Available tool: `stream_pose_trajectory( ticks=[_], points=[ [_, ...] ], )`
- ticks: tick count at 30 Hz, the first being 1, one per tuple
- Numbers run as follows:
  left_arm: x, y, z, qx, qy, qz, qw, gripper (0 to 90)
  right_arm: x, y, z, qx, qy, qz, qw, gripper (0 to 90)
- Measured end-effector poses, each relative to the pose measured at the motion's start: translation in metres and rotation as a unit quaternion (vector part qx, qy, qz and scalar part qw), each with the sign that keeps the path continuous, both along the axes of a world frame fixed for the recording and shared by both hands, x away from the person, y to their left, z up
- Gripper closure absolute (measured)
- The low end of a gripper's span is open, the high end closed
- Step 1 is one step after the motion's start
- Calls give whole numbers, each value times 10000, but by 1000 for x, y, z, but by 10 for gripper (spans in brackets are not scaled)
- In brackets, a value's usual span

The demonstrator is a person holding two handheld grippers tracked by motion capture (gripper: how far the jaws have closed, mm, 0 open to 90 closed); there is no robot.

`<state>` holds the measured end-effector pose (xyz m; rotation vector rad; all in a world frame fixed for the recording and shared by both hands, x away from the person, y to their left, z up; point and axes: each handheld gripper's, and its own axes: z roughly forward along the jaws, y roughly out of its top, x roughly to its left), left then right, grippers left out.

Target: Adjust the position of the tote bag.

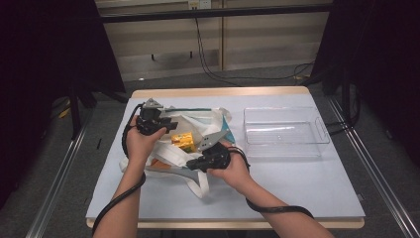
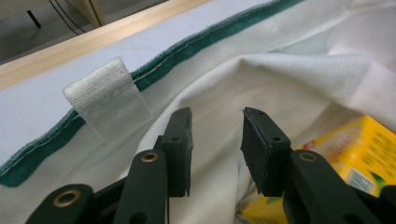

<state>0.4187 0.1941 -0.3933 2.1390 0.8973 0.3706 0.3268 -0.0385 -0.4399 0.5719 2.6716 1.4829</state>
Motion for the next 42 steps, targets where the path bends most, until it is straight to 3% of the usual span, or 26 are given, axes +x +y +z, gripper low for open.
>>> stream_pose_trajectory(
  ticks=[2,6,7,11,15,21,22,23,26,31,35,37,40,42],
  points=[
    [-5,3,0,-190,-36,32,9998,630,0,-1,1,51,1,-21,10000,875],
    [-13,6,6,-177,-117,-74,9997,637,1,-1,1,61,-10,-66,10000,875],
    [-16,4,7,-305,-91,-87,9995,647,1,-1,1,75,-15,-75,9999,875],
    [-23,-1,14,-186,-14,-350,9992,703,2,-2,2,87,-10,-112,9999,875],
    [-28,-8,15,-270,75,-507,9983,738,3,-2,2,101,-12,-151,9998,875],
    [-26,-12,12,-317,74,-525,9981,752,1,-2,2,93,10,-109,9999,876],
    [-25,-12,12,-296,75,-503,9983,753,1,-1,1,70,31,-62,10000,876],
    [-23,-11,13,-144,50,-565,9983,755,0,-1,0,34,34,-12,10000,875],
    [-22,-14,10,-322,59,-470,9984,757,-4,1,-3,-75,14,63,10000,875],
    [-21,-14,11,-321,58,-441,9985,752,-2,2,-9,-243,-10,-24,9997,874],
    [-19,-10,17,-251,22,-445,9987,705,0,2,-12,-237,22,-33,9997,873],
    [-17,-8,21,-459,-7,-414,9981,701,-1,1,-11,-210,33,-37,9998,872],
    [-12,-7,27,-373,-40,-357,9987,701,0,0,-11,-168,66,-41,9998,872],
    [-7,-7,28,-256,46,-377,9989,706,0,0,-10,-168,78,-37,9998,872]
  ],
)
